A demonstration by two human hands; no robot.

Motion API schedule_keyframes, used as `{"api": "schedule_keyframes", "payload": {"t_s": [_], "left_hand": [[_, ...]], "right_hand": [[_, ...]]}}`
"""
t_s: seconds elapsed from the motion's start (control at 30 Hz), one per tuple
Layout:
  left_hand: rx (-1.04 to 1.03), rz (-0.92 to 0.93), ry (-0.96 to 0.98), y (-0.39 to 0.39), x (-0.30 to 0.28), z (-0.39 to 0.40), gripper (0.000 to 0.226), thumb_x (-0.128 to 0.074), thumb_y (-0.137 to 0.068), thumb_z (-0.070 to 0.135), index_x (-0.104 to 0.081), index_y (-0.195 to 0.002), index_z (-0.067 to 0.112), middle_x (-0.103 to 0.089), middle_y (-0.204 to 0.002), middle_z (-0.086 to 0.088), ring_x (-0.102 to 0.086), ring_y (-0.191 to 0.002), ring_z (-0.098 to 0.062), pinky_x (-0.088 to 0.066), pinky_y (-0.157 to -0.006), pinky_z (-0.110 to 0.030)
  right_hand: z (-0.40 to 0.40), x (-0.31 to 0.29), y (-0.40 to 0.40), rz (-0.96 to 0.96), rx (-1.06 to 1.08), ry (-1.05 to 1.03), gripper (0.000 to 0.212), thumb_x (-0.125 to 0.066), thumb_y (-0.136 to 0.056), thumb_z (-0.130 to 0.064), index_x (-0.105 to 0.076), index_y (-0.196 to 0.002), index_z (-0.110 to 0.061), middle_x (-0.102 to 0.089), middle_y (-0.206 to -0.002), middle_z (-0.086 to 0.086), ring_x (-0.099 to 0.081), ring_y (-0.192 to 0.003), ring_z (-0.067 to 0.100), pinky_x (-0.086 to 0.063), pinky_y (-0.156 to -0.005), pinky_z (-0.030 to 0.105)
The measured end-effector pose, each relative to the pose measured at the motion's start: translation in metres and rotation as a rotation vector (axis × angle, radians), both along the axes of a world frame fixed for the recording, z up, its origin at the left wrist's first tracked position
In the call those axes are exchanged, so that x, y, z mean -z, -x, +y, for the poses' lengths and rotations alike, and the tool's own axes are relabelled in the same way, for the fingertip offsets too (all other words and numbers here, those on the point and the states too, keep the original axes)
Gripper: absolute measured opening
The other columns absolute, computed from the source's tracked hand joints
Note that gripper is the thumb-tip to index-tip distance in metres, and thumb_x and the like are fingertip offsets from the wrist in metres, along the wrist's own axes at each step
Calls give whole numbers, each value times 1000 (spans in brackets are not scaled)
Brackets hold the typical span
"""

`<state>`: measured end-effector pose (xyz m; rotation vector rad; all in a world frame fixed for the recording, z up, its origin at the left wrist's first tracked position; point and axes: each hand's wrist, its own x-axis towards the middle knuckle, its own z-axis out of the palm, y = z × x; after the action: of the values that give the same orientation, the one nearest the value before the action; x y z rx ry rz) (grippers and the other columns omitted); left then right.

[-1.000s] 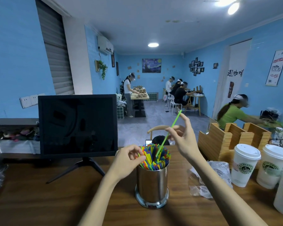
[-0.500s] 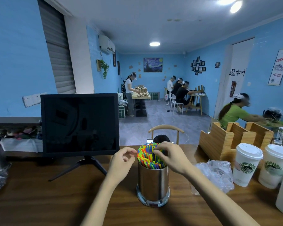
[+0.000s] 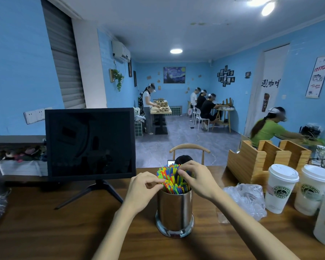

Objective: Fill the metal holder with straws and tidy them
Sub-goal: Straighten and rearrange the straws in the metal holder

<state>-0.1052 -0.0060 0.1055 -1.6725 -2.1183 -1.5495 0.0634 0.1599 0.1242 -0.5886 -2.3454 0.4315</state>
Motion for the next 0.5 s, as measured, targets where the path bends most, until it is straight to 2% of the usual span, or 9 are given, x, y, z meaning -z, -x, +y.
{"api": "schedule_keyframes", "payload": {"t_s": [0.07, 0.13, 0.23, 0.33, 0.5], "left_hand": [[-17, -26, 11, 1, -1, 0, 32, -84, -81, 20, -78, -106, 39, -68, -92, 16, -55, -73, -4, -44, -64, -14], [-42, -50, -5, 0, -1, 2, 28, -86, -79, 18, -80, -100, 35, -68, -88, 14, -50, -65, -4, -42, -60, -14], [-50, -34, -46, -1, 0, 2, 17, -88, -76, 16, -83, -88, 28, -69, -83, 13, -56, -71, 1, -42, -59, -11], [-37, 4, -77, -1, 2, 2, 16, -88, -75, 13, -84, -85, 25, -69, -81, 14, -61, -76, -1, -43, -59, -11], [-31, 94, -73, -2, 4, 0, 18, -88, -76, 14, -83, -90, 25, -68, -85, 15, -60, -81, 3, -44, -62, -8]], "right_hand": [[0, -1, 0, 6, 5, -2, 30, -56, -102, -41, -77, -110, -21, -66, -114, -9, -60, -103, 5, -41, -79, 11], [-1, -2, -1, 4, 0, 0, 31, -56, -102, -41, -77, -111, -21, -66, -114, -9, -60, -104, 5, -46, -81, 15], [-2, -1, 0, -3, -7, -8, 30, -56, -102, -42, -77, -110, -21, -67, -113, -8, -60, -103, 6, -49, -85, 23], [-1, 2, 2, -1, -9, -11, 30, -56, -102, -42, -77, -109, -21, -68, -112, -8, -60, -102, 6, -45, -83, 21], [-4, 1, 4, 14, -32, -11, 26, -59, -100, -41, -77, -107, -24, -67, -111, -10, -60, -104, 9, -48, -89, 30]]}}
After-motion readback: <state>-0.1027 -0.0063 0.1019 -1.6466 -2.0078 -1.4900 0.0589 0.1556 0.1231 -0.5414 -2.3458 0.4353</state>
